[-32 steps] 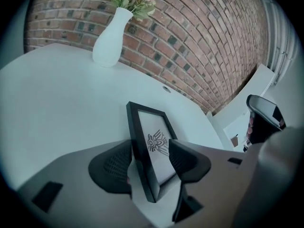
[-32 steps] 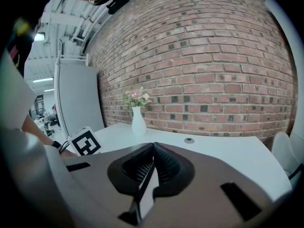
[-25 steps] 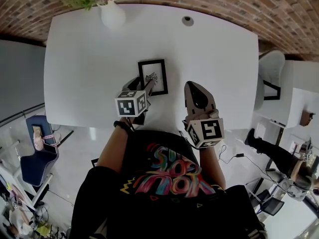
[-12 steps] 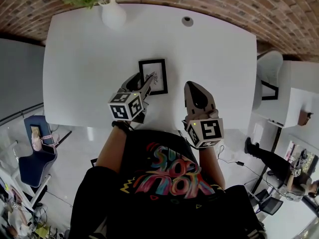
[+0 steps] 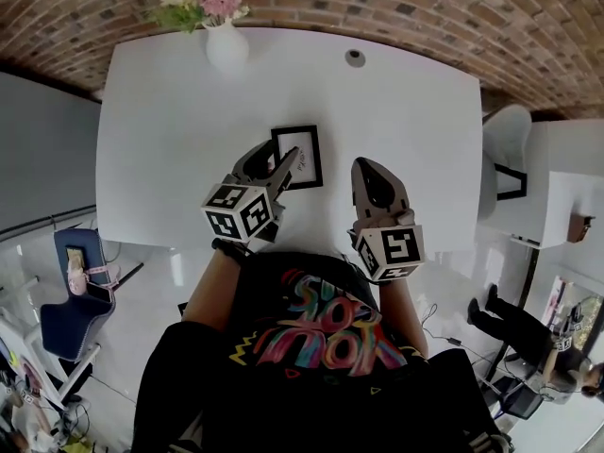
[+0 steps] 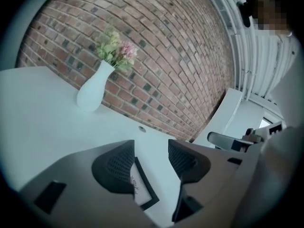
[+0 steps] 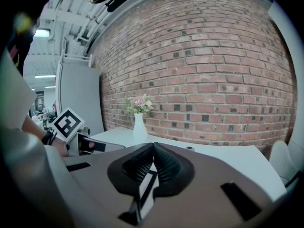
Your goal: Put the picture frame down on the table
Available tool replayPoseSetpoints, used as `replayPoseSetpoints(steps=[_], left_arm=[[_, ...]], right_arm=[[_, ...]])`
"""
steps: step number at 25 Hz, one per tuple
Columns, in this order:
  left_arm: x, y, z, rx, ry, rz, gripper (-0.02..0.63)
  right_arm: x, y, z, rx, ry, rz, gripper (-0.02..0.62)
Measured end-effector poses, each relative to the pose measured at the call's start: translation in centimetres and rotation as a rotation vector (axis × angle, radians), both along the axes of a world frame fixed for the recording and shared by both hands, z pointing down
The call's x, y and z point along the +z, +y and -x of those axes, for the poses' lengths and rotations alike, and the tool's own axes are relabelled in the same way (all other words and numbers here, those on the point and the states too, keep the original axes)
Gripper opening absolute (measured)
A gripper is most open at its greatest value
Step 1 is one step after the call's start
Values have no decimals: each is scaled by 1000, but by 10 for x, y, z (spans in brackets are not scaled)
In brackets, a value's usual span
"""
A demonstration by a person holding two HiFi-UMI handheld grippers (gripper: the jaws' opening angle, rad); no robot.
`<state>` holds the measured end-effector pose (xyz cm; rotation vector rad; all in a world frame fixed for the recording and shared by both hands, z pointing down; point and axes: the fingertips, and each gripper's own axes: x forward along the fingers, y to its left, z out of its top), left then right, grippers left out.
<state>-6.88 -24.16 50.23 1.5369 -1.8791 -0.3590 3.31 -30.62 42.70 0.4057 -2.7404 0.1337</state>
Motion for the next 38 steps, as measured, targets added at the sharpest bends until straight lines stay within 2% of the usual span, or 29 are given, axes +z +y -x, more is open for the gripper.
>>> replayPoseSetpoints(steps=[5,12,16,20,23,29,38], left_arm=[[-67,5,2,19,-102,-100,207],[-155,14,-13,51,-308,-233,199],[-194,23,-13,26,-344,-285,176],[-222,37,-7,-25,-440,-274,118],[-231,50,-6,-58,-502,-256,38],[-235,68,-8,-63,-504,-267,23],[-232,62,-9,-32,-566,-253,23]], right_arm=[[-26,1,2,3,-49,-35,21],[-75,-1,12,-12,-151,-119,21],[-103,3,17,-37,-200,-145,21],[-121,10,21,-65,-214,-181,21],[-129,14,20,-72,-232,-192,21],[-131,20,14,-83,-242,-175,21],[-131,16,10,-82,-276,-144,20]])
